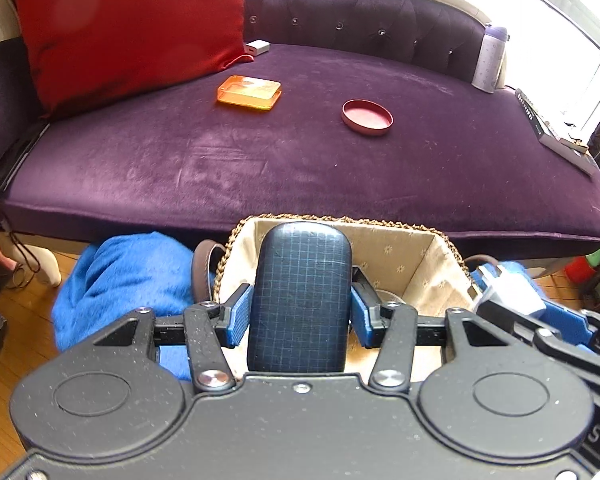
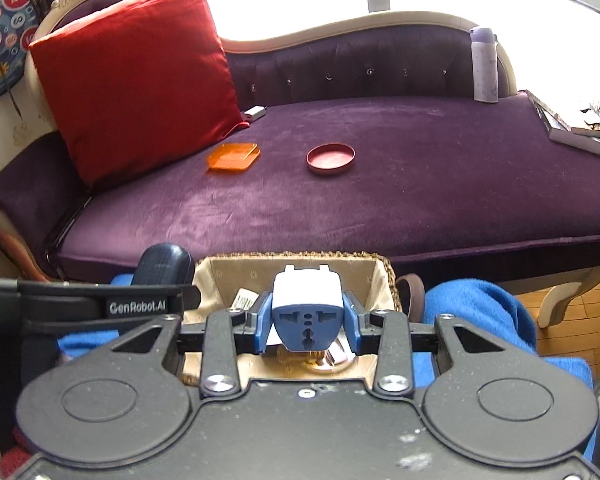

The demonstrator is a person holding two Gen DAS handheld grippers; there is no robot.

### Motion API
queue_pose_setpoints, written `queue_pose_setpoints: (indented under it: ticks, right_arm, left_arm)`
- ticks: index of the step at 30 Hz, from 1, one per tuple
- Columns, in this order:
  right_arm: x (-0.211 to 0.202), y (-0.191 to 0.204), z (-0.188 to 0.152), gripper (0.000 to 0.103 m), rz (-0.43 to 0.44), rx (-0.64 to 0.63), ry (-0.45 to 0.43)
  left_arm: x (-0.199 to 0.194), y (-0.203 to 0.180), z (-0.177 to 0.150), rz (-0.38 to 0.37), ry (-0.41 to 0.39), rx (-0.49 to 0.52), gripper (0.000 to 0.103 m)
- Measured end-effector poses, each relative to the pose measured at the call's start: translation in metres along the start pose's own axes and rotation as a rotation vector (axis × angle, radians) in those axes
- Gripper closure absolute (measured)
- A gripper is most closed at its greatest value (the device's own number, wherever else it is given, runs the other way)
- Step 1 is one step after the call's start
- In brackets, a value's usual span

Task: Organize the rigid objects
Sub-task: 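Carry glasses case with left tool into basket while right tool releases adapter there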

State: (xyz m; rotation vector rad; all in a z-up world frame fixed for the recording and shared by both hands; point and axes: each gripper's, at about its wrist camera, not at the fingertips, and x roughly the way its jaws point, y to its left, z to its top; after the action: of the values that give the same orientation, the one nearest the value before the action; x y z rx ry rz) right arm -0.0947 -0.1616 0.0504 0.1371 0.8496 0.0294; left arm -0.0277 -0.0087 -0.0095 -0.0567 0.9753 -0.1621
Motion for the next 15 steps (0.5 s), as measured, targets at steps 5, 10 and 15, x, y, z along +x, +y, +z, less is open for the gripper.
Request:
queue_pose_setpoints:
  ticks: [5, 10, 15]
  right_arm:
    - [0.007, -0.012, 0.000, 0.067, 0.011, 0.048, 0.020]
    - [0.007, -0.016, -0.001, 0.067, 0.015, 0.076, 0.021]
    - [0.008, -0.014, -0.001, 0.067, 0.017, 0.064, 0.021]
  left_arm:
    - [0.005, -0.003, -0.002, 0.025, 0.012, 0.010, 0.054]
    - [0.007, -0.004, -0.007, 0.037, 0.027, 0.016, 0.054]
    - [0.009, -0.007, -0.008, 0.046, 0.036, 0.029, 0.054]
